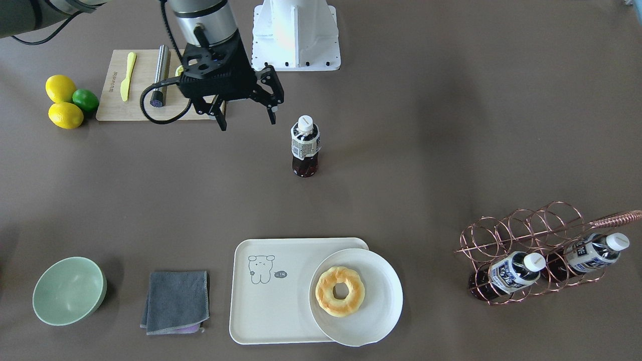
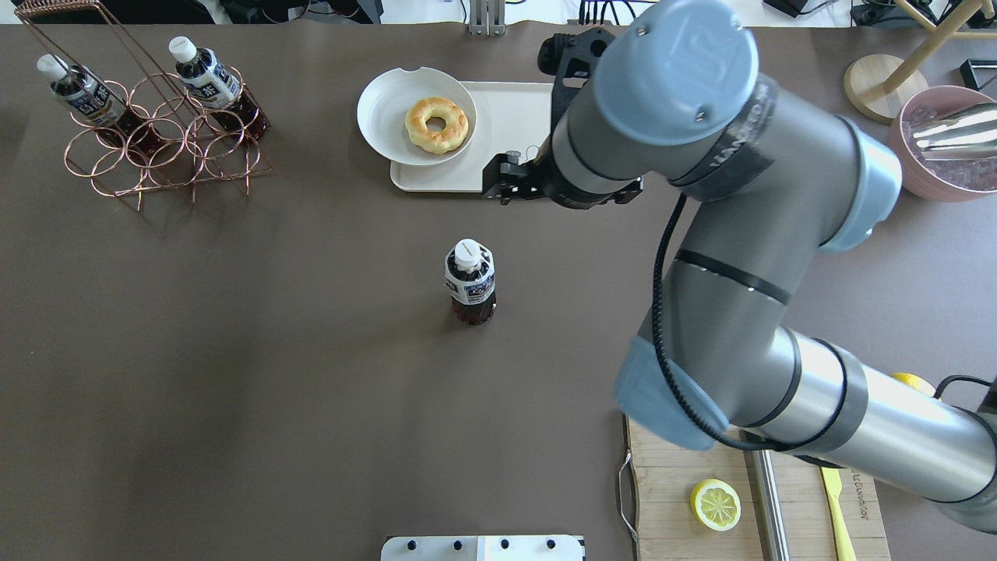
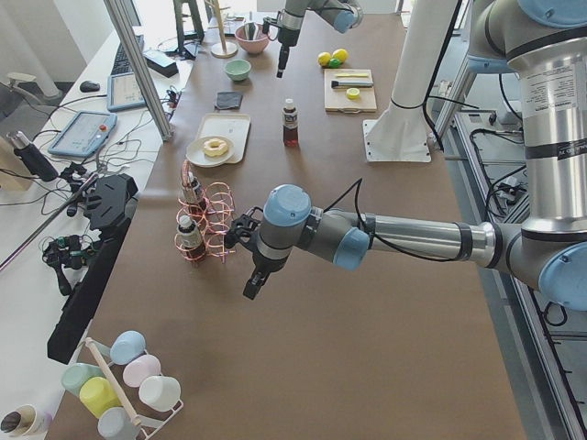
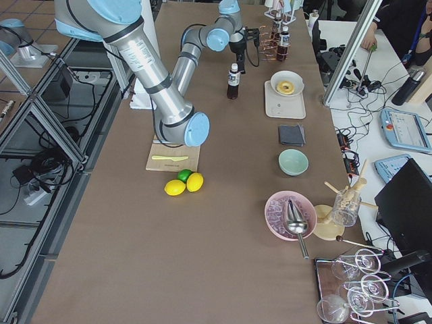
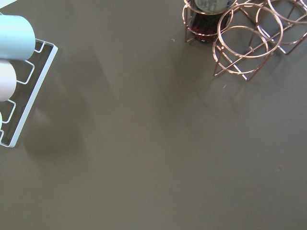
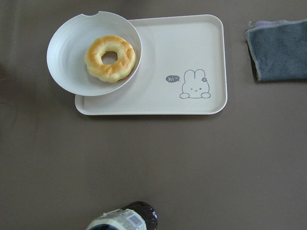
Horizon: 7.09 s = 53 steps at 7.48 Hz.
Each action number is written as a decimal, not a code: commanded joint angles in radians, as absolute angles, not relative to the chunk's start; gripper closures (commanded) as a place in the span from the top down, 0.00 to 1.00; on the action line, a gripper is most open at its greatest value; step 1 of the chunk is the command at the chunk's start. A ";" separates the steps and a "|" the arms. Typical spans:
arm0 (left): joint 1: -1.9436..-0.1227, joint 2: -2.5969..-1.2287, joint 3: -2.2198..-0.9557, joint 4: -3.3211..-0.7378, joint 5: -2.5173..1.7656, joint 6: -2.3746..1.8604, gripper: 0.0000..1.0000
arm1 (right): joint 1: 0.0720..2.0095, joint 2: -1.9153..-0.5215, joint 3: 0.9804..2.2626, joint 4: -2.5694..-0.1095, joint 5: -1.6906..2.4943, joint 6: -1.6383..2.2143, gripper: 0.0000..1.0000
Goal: Place tea on tray
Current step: 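Reach the right gripper over and grasp the standing tea bottle, then lift the bottle with the right gripper and lower it onto the tray, then open the right gripper and withdraw the right arm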
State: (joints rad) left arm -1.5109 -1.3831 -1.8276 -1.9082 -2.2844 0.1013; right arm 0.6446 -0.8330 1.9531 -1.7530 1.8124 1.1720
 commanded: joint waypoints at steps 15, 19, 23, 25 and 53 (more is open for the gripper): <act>-1.526 -1.355 -1.741 -2.002 -2.295 0.109 1.00 | 0.466 -0.620 1.710 -1.859 1.606 1.269 0.05; -1.526 -1.355 -1.746 -2.002 -2.296 0.109 1.00 | 0.527 -0.597 1.723 -1.859 1.621 1.252 0.00; -1.528 -1.348 -1.758 -2.002 -2.296 0.109 1.00 | 0.808 -0.565 1.588 -1.803 1.766 1.039 0.00; -1.542 -1.348 -1.764 -2.002 -2.305 0.109 1.00 | 0.862 -0.462 1.296 -1.627 1.810 1.035 0.00; -1.577 -1.383 -1.770 -1.545 -2.306 0.163 1.00 | 1.312 -1.517 1.970 -1.799 2.223 0.273 1.00</act>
State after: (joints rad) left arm -1.5845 -1.2989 -1.7322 -1.8517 -2.3190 0.1553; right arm 1.3050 -1.4911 1.9913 -1.7950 2.2201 0.2846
